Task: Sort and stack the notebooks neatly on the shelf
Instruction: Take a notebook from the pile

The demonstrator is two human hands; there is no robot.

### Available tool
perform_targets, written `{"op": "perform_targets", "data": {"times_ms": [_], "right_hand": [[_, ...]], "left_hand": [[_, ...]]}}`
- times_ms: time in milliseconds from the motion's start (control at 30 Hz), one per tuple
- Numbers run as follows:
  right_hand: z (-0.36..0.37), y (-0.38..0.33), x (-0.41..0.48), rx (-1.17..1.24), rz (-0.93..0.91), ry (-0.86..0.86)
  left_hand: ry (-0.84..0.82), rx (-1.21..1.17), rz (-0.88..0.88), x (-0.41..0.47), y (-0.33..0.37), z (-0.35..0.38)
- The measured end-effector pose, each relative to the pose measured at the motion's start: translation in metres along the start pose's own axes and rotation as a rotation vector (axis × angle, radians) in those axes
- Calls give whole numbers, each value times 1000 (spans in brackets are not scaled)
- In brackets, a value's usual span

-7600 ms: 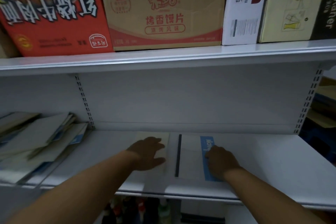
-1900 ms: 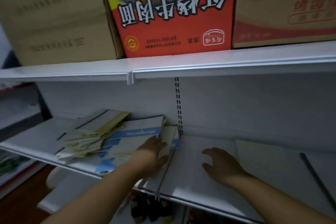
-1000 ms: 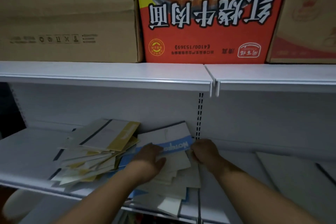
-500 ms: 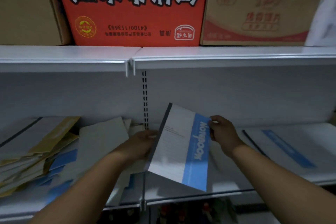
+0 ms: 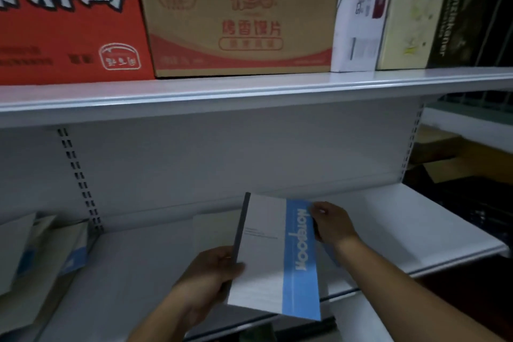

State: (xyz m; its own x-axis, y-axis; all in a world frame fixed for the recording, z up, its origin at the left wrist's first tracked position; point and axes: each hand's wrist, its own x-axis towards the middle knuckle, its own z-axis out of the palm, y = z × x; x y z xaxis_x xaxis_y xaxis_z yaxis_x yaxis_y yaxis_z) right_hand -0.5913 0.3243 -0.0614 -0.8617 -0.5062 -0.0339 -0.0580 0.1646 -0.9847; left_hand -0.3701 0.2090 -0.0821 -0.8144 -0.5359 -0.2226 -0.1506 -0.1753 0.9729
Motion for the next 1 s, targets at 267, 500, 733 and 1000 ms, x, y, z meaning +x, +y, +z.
{"op": "perform_targets", "data": {"times_ms": [267, 500, 733, 1000], "right_hand": [[-66, 31, 26, -401, 72, -263], [-77, 38, 42, -508, -59, -254], [-70, 55, 42, -799, -104, -301], [-67, 55, 38, -885, -105, -288]], "left_hand": [[302, 33, 6, 52, 2, 103], [42, 820, -82, 64, 3, 119], [52, 1201, -154, 67, 5, 124], [67, 1153, -88, 71, -2, 115]]}}
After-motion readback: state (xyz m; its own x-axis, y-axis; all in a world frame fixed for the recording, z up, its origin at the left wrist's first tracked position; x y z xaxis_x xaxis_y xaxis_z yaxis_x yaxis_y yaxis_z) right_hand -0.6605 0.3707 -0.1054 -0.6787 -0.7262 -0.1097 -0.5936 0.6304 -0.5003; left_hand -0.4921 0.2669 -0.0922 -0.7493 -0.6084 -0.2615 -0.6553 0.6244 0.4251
